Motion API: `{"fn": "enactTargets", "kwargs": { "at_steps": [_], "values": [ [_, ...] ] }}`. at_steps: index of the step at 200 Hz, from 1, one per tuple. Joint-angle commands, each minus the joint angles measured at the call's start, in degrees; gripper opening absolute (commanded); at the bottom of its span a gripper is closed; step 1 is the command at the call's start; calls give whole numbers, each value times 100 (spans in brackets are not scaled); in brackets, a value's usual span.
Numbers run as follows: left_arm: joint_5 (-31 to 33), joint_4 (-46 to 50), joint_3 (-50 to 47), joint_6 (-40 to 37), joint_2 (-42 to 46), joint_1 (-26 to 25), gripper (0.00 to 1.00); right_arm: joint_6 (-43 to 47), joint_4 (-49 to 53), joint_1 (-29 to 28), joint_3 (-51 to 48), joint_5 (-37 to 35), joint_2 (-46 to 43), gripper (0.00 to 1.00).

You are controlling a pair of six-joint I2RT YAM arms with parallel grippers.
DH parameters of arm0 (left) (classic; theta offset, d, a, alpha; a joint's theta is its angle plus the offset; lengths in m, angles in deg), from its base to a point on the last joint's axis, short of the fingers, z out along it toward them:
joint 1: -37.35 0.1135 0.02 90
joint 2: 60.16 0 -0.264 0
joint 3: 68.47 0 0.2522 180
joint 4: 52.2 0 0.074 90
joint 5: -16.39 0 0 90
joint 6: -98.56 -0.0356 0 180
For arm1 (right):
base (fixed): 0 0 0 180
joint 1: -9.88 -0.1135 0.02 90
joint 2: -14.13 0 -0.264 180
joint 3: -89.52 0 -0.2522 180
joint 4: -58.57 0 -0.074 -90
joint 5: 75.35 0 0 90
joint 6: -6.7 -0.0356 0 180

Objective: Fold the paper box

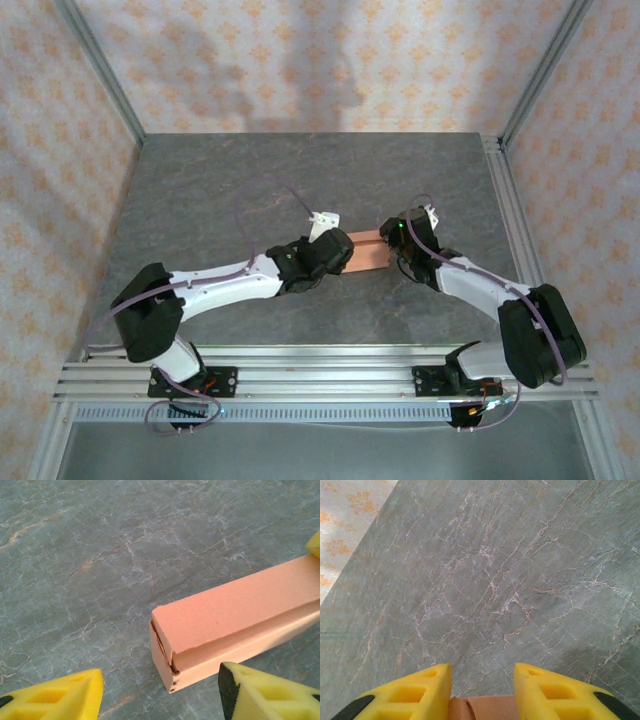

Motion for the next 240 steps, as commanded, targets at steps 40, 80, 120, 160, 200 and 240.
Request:
{"fn": "enactTargets", "kwargs": {
  "at_steps": [40, 80, 120, 160, 200, 240],
  "values": [
    [-104, -206, -347, 243, 737, 111, 97, 76, 233, 15, -651, -83, -15, 37],
    [-1633, 207, 77, 1183, 343, 870, 100, 140, -226, 15, -886, 127, -28, 40],
    [-2541, -59, -5, 1483, -65, 1252, 84, 176, -303, 15, -927, 171, -54, 40],
    [-2949, -331, -298, 1715, -400, 1300, 63, 228, -241, 12, -909, 146, -51, 42],
    [-2944, -189, -578, 1668, -564, 1338, 36, 398, -289, 13, -845, 309, -109, 43],
    [-2831, -39, -614, 1624, -699, 1341, 30, 566, -293, 14, -614, 706, -495, 54]
  ]
}}
